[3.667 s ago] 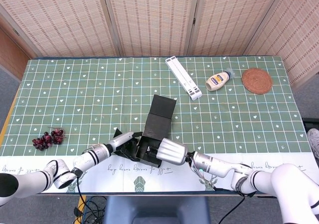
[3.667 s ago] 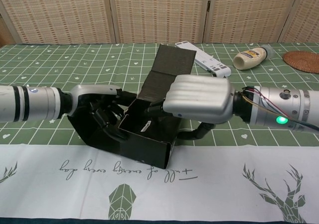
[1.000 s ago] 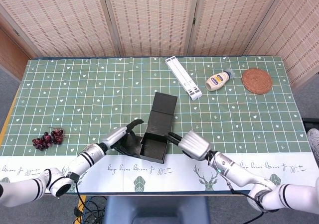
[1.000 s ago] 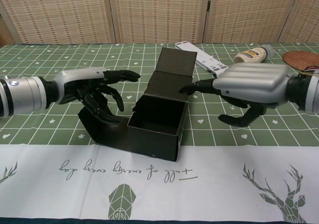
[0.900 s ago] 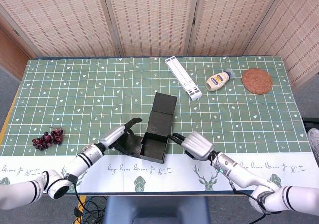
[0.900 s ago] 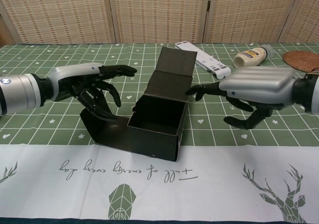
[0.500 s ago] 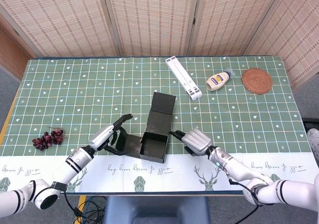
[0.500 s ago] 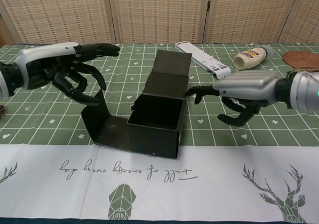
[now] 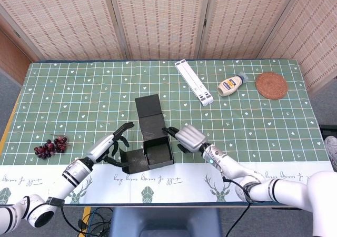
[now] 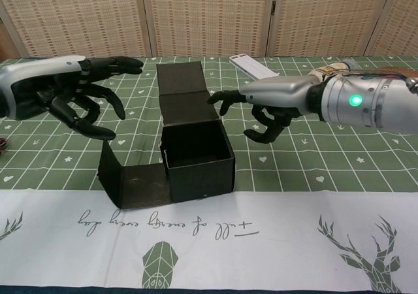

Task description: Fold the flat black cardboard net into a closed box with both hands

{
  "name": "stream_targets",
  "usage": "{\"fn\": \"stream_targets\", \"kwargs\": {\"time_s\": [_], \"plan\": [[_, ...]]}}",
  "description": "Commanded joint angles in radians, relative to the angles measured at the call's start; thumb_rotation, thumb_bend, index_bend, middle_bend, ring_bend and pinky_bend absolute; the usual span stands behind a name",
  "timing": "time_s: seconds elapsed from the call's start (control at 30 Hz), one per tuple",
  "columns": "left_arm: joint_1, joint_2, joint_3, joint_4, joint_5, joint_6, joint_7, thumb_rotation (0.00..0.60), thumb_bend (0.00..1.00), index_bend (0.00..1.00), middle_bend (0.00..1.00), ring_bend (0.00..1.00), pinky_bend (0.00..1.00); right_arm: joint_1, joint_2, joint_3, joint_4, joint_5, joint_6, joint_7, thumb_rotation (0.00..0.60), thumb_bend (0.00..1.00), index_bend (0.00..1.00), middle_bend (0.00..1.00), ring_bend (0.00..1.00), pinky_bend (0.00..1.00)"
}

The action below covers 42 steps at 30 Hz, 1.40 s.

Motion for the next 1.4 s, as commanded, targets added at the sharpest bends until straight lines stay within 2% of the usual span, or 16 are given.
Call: {"fn": "stream_targets", "kwargs": {"time_s": [0.03, 0.13, 0.2, 0.23, 0.4, 0.63, 1.1, 1.27, 1.4], "plan": [[0.006, 0.000, 0.001, 0.003, 0.006, 0.005, -0.010, 0.600, 0.06, 0.00, 0.00, 0.38, 0.73, -0.050, 0.030, -0.005, -0.057, 0.025, 0.043, 0.053, 0.600, 0.39, 0.00, 0.14, 0.76, 1.00], [0.011, -0.001, 0.003, 0.003, 0.017, 0.010, -0.018, 0.600, 0.06, 0.00, 0.00, 0.38, 0.73, -0.092, 0.051, -0.021, -0.096, 0.045, 0.071, 0.081, 0.600, 0.11, 0.00, 0.10, 0.76, 1.00], [0.012, -0.002, 0.004, 0.002, 0.024, 0.010, -0.019, 0.600, 0.06, 0.00, 0.00, 0.38, 0.73, -0.117, 0.057, -0.027, -0.119, 0.070, 0.077, 0.110, 0.600, 0.01, 0.00, 0.08, 0.76, 1.00], [0.012, -0.002, 0.003, 0.001, 0.027, 0.010, -0.020, 0.600, 0.06, 0.00, 0.00, 0.38, 0.73, -0.126, 0.057, -0.027, -0.126, 0.083, 0.078, 0.126, 0.600, 0.00, 0.00, 0.07, 0.76, 1.00], [0.010, -0.004, 0.000, -0.007, 0.036, 0.009, -0.017, 0.600, 0.06, 0.00, 0.00, 0.38, 0.73, -0.158, 0.037, -0.013, -0.139, 0.143, 0.061, 0.222, 0.600, 0.00, 0.00, 0.07, 0.76, 1.00], [0.013, 0.000, -0.004, -0.018, 0.040, 0.010, -0.017, 0.600, 0.06, 0.00, 0.00, 0.38, 0.73, -0.151, -0.051, 0.018, -0.080, 0.179, 0.036, 0.273, 0.600, 0.00, 0.00, 0.06, 0.76, 1.00], [0.033, 0.015, 0.001, -0.012, 0.045, 0.023, -0.049, 0.600, 0.06, 0.00, 0.00, 0.38, 0.73, -0.102, -0.200, 0.064, 0.040, 0.242, -0.005, 0.258, 0.600, 0.00, 0.00, 0.06, 0.76, 1.00], [0.041, 0.017, 0.002, -0.005, 0.049, 0.032, -0.062, 0.600, 0.06, 0.00, 0.00, 0.38, 0.73, -0.098, -0.241, 0.074, 0.063, 0.267, 0.009, 0.238, 0.600, 0.00, 0.00, 0.10, 0.76, 1.00], [0.049, 0.017, 0.002, -0.001, 0.051, 0.043, -0.073, 0.600, 0.06, 0.00, 0.00, 0.38, 0.73, -0.092, -0.285, 0.089, 0.084, 0.288, 0.028, 0.219, 0.600, 0.00, 0.00, 0.19, 0.76, 1.00]]}}
